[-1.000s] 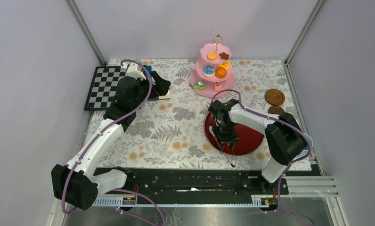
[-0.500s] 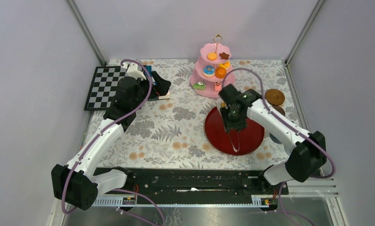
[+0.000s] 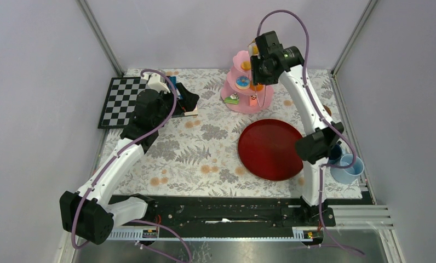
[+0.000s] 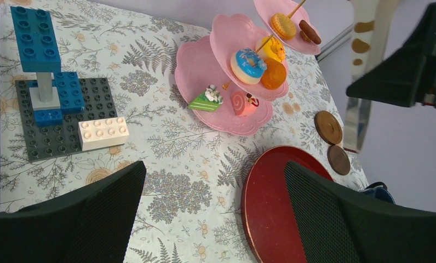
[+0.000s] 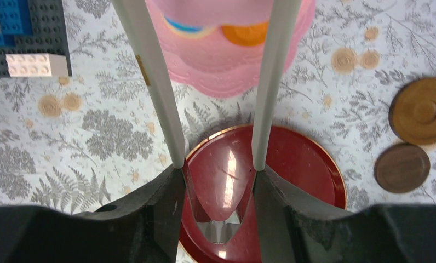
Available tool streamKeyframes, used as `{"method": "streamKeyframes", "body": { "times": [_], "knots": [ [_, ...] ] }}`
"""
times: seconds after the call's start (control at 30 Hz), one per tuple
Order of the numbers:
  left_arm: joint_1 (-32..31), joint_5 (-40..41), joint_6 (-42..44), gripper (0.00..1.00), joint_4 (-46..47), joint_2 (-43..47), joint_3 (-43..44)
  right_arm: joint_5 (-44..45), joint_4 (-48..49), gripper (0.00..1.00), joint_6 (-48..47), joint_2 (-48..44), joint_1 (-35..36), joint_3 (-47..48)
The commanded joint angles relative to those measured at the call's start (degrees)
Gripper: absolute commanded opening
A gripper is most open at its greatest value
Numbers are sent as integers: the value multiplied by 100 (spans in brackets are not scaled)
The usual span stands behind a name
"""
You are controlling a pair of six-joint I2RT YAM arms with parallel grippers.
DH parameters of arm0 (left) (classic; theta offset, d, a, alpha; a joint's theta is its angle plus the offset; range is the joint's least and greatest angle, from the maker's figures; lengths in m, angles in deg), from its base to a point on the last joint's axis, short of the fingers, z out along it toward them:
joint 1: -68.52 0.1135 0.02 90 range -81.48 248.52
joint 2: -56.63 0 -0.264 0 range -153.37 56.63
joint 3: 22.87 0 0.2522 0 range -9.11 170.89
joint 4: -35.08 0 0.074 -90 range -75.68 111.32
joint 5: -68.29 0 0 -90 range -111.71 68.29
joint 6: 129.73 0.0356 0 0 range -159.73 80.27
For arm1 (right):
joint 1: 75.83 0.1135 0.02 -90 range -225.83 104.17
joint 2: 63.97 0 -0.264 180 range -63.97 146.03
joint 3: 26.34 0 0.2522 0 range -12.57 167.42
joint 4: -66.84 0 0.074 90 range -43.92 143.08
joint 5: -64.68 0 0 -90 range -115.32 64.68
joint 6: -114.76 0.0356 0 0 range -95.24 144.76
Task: Serve the afternoon tea
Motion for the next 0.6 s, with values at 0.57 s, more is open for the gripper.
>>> {"method": "streamKeyframes", "body": {
  "times": [0.57],
  "knots": [
    [-18, 24, 67, 99, 234, 45, 252, -111, -563, 53, -247, 1396, -175, 1541]
  ]
}}
